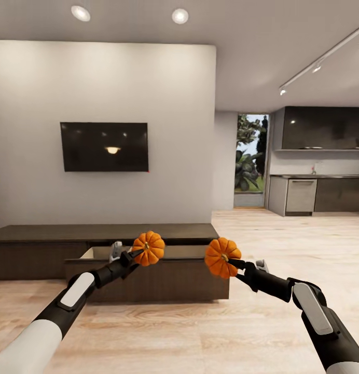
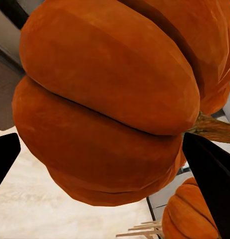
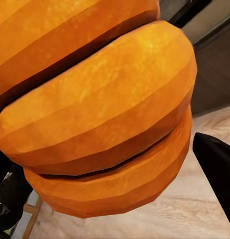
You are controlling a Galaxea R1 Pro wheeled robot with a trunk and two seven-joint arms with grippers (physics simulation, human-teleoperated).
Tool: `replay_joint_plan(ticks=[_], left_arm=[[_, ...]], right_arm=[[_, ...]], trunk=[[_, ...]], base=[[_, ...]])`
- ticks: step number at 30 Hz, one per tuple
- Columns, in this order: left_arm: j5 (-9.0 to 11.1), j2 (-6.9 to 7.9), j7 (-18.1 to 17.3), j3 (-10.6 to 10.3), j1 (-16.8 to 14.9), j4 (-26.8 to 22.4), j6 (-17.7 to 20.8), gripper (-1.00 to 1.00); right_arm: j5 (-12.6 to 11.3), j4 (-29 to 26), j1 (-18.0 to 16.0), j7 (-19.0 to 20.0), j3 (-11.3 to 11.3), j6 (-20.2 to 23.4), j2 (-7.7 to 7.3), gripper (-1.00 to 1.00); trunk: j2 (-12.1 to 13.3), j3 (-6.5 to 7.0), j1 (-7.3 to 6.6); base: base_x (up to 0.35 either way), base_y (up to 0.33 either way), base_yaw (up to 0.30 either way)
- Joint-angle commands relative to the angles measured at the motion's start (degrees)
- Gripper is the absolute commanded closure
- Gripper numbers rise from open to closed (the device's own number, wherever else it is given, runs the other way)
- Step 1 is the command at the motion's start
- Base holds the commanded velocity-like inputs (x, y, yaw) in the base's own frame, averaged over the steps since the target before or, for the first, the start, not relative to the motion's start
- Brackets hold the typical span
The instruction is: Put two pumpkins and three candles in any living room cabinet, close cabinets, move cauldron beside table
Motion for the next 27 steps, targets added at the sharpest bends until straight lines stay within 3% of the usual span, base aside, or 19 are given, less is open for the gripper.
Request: replay_joint_plan(ticks=[1, 27], left_arm=[[0.2, 0.06, -0.1, -0.2, 0.0, 0.0, 0.0, 1.00], [0.2, -0.04, 0.1, -0.4, 0.0, 0.0, 0.0, 1.00]], right_arm=[[0.3, 0.0, 0.0, 0.3, -0.1, 0.3, 0.02, 1.00], [0.0, 0.0, 0.0, 0.3, -0.1, 0.3, 0.02, 1.00]], trunk=[[0.0, 0.15, -0.04], [0.3, 5.69, -0.71]], base=[[0.000, 0.000, 0.000], [0.000, 0.000, 0.000]])
